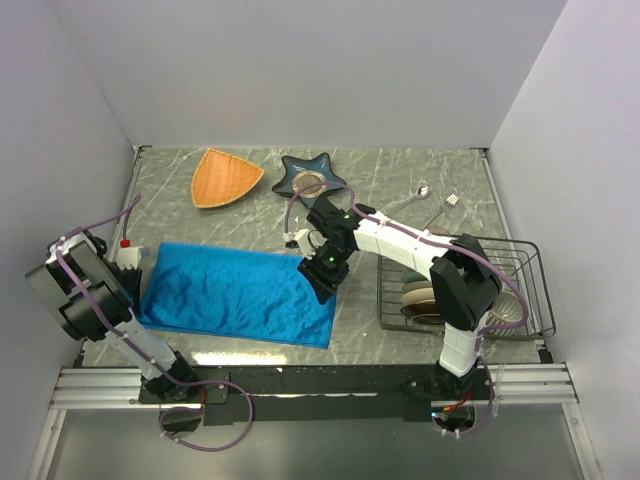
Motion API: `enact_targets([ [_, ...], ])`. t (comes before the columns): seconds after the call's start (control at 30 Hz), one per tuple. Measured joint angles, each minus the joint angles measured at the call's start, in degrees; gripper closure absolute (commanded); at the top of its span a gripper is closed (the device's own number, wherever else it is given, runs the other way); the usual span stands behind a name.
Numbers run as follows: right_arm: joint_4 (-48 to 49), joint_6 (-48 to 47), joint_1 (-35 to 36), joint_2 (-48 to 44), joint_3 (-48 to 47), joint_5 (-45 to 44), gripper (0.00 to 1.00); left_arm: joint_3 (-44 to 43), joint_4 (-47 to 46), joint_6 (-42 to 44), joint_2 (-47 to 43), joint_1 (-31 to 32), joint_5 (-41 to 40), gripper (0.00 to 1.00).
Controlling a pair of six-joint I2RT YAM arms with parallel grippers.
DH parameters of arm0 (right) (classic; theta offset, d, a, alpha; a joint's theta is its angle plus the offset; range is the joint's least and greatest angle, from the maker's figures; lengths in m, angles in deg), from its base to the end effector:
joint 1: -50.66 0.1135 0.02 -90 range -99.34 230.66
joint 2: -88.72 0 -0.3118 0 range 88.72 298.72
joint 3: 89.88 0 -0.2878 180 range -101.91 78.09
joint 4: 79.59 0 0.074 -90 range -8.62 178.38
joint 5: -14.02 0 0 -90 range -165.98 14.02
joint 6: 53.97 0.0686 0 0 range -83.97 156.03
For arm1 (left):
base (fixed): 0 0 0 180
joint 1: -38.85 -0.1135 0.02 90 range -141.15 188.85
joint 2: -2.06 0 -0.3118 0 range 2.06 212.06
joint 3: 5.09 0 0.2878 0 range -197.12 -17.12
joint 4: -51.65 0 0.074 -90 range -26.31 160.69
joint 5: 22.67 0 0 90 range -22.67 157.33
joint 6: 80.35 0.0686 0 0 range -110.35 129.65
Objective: Fold the napkin into a case and place the utensils inside
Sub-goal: Fold and flatten the napkin at the center of the board.
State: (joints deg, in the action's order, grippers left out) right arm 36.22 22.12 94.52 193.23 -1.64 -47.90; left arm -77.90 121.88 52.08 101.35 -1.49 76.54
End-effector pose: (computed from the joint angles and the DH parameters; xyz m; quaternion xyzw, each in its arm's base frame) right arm 0.2727 0.3068 0.2208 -0.4897 0.8306 0.2613 0.0443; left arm 0.2444 0.1932 0.1521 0.0134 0.9950 -0.0987 0.0092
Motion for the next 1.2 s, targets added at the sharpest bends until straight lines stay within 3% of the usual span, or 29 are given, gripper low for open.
enact_targets([
  [0.33, 0.0, 0.0, 0.0, 0.0, -0.3, 0.0, 0.49, 0.0, 0.3, 0.3, 0.7, 0.0, 0.0, 0.77],
  [0.63, 0.0, 0.0, 0.0, 0.0, -0.6, -0.1, 0.48, 0.0, 0.9, 0.4, 1.0, 0.0, 0.0, 0.96],
  [1.2, 0.0, 0.0, 0.0, 0.0, -0.6, -0.1, 0.48, 0.7, 3.2, 1.7, -4.7, 0.0, -0.7, 0.99],
])
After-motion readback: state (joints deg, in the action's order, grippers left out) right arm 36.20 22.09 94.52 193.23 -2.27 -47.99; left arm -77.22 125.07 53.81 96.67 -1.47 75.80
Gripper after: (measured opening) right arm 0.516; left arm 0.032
